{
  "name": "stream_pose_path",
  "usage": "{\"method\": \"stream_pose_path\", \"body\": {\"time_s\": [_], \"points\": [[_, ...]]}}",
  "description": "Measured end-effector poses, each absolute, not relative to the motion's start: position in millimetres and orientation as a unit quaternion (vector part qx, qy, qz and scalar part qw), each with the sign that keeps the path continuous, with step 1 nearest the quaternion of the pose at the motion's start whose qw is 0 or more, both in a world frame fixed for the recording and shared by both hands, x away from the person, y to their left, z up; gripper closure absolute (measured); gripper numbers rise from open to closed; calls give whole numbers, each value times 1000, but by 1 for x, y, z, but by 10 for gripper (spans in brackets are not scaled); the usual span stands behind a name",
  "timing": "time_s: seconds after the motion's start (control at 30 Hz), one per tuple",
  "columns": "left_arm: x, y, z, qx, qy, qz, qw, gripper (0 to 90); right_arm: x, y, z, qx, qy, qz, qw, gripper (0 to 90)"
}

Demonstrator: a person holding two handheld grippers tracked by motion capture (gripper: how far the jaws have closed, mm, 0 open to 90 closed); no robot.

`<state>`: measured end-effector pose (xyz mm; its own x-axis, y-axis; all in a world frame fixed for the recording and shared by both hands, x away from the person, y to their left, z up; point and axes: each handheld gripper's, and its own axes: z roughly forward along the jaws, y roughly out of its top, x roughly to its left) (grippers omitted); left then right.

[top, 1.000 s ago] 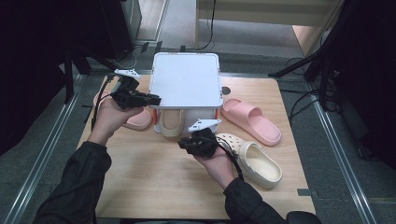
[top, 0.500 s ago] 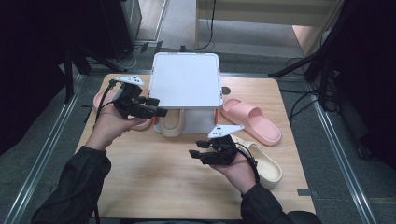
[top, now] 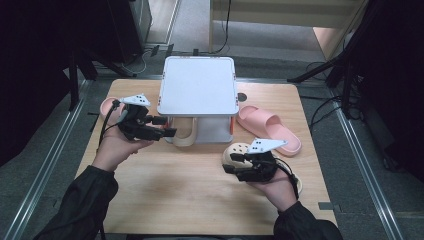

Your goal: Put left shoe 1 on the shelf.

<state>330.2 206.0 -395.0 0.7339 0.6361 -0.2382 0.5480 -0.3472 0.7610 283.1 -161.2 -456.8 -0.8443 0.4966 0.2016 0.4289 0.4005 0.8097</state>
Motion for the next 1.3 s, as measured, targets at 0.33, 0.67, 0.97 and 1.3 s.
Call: {"method": "stream_pose_path", "body": {"time_s": [0.33, 0.67, 0.97, 1.3], "points": [[311, 212, -423, 827, 367, 39, 423, 354, 284, -195, -453, 293, 830, 472, 44, 536], [297, 219, -453, 821, 385, 35, 420, 350, 283, -220, -451, 317, 822, 471, 41, 559], [301, 213, -456, 827, 374, 48, 418, 351, 280, -232, -453, 328, 818, 471, 48, 571], [314, 199, -455, 835, 360, 41, 414, 374, 266, -247, -454, 357, 809, 462, 65, 568]]}}
